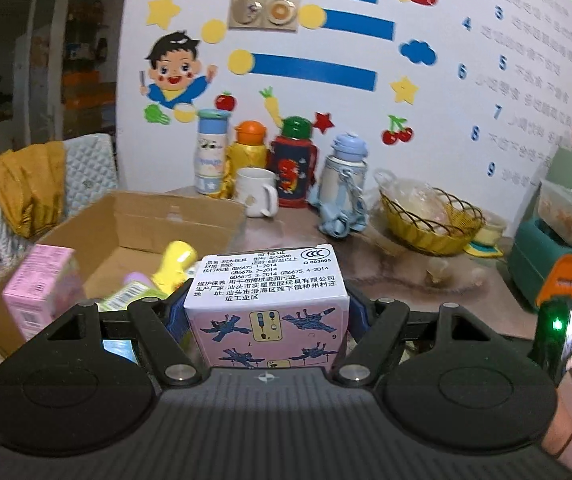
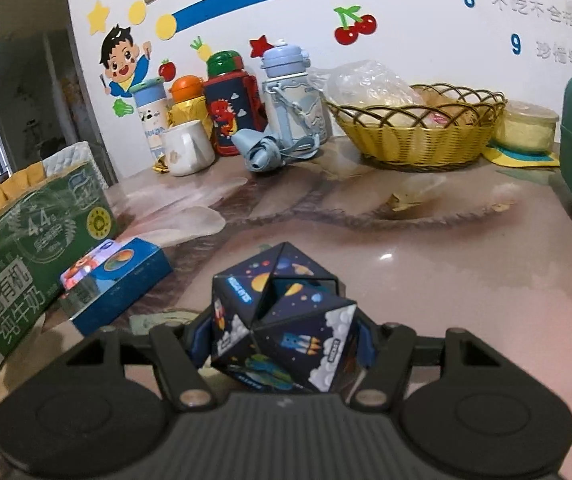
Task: Organize rigid objects
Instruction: 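Carry the airplane-print box and space cube over the cardboard box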
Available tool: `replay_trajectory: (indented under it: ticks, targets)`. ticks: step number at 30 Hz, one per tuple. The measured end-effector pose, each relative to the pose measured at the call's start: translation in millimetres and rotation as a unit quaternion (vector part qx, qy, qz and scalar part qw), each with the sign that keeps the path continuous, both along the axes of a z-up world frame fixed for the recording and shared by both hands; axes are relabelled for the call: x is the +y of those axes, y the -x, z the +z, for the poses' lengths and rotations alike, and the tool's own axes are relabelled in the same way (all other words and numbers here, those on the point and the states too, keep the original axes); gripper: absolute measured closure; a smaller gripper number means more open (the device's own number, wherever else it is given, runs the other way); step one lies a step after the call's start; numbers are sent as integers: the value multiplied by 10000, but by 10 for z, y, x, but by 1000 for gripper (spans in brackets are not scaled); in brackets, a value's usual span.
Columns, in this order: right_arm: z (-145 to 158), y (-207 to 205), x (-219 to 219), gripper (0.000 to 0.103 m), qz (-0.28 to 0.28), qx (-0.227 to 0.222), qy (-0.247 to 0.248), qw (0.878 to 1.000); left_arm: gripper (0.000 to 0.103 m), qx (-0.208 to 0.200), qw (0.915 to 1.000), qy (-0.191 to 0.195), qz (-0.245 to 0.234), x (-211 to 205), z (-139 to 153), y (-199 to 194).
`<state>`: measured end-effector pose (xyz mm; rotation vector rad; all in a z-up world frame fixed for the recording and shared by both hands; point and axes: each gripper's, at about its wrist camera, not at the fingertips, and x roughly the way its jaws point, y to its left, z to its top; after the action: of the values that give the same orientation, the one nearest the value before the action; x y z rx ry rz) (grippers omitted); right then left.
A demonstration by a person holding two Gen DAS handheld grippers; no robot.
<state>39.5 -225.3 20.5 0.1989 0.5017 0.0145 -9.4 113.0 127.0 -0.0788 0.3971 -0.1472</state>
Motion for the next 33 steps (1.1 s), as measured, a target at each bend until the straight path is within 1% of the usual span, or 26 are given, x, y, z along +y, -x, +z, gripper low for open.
replay_trajectory:
  ticks: [3, 6, 13, 19, 22, 26, 29, 33]
  targets:
    - [56, 3, 118, 38, 124, -11, -3, 9999, 13, -68, 9997, 41, 210, 182, 62, -14]
    - [178, -26, 246, 38, 247, -86, 20, 9997, 13, -129, 9991, 92, 386, 375, 128, -36]
    - [617, -144, 573, 38, 697, -379, -23, 9968, 13, -230, 9964, 171, 795, 822, 246, -185]
    - [948, -296, 938, 38, 1182, -537, -117, 9915, 13, -148, 9926, 179, 1188, 1108, 218, -374]
    - [1088, -393, 1170, 38, 1482, -594, -128, 9871, 13, -86, 9910, 196, 1319, 1208, 197, -488]
    - [1248, -551, 1466, 38, 1879, -664, -79, 9799, 13, -103, 9895, 124, 1434, 1280, 203, -650]
    - [1318, -704, 1657, 38, 2106, -610, -28, 9757, 13, -103, 9888, 147, 1483, 1327, 209, -768]
    - [1339, -884, 1860, 38, 2312, -475, 104, 9717, 13, -98, 9887, 135, 1490, 1353, 196, -917]
